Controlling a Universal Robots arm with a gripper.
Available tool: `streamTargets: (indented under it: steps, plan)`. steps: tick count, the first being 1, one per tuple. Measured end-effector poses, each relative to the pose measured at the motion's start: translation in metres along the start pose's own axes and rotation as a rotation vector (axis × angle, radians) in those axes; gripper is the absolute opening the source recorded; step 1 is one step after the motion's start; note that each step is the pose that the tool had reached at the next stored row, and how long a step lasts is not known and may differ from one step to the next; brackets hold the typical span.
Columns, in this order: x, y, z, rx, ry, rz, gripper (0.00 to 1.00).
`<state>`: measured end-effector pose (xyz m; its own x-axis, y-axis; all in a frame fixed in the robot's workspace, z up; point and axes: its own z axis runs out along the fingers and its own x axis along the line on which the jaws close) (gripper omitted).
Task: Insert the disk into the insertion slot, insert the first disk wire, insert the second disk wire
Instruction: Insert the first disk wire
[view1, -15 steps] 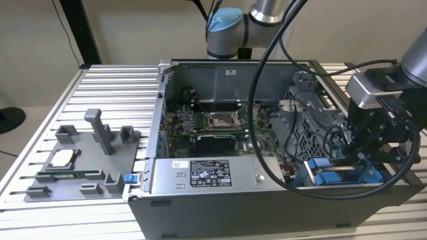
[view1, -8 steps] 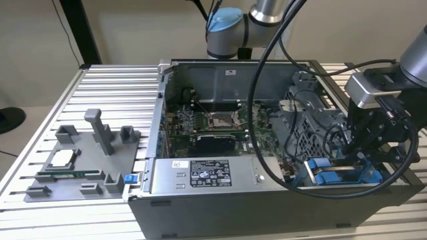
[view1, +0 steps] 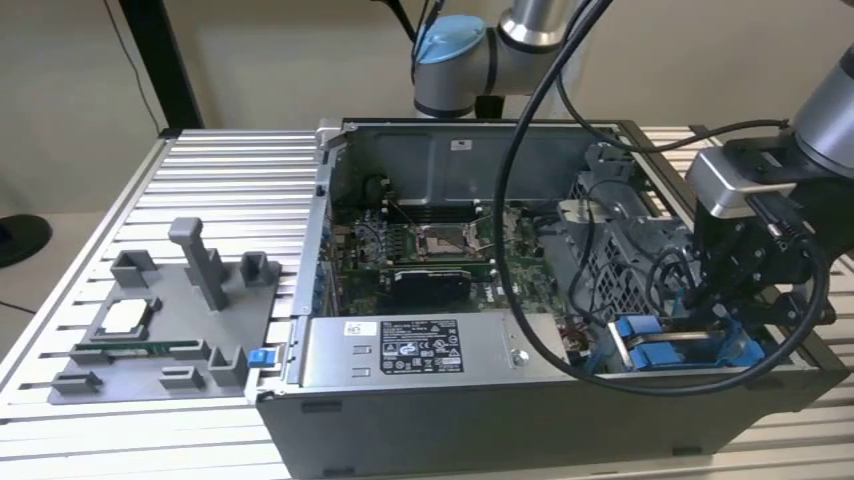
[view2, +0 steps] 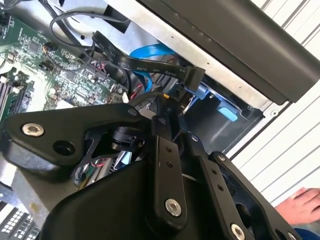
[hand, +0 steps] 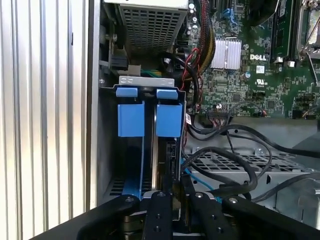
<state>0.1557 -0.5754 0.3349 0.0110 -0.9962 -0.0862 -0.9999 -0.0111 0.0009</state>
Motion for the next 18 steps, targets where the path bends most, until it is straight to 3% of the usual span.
streamTargets:
  steps: [6, 11, 13, 15, 18]
  plan:
    - [0.0006, 0.0, 0.0089, 0.0005, 0.0009, 0.0, 0.0]
    - [0.0006, 0.0, 0.0093, 0.0005, 0.0006, 0.0, 0.0]
    - [0.0008, 0.0, 0.0114, 0.0005, -0.0034, 0.0, 0.0]
    - [0.0005, 0.0, 0.0082, 0.0005, 0.0008, 0.0, 0.0]
    - [-0.0003, 0.0, -0.0011, 0.0005, -0.0002, 0.0, 0.0]
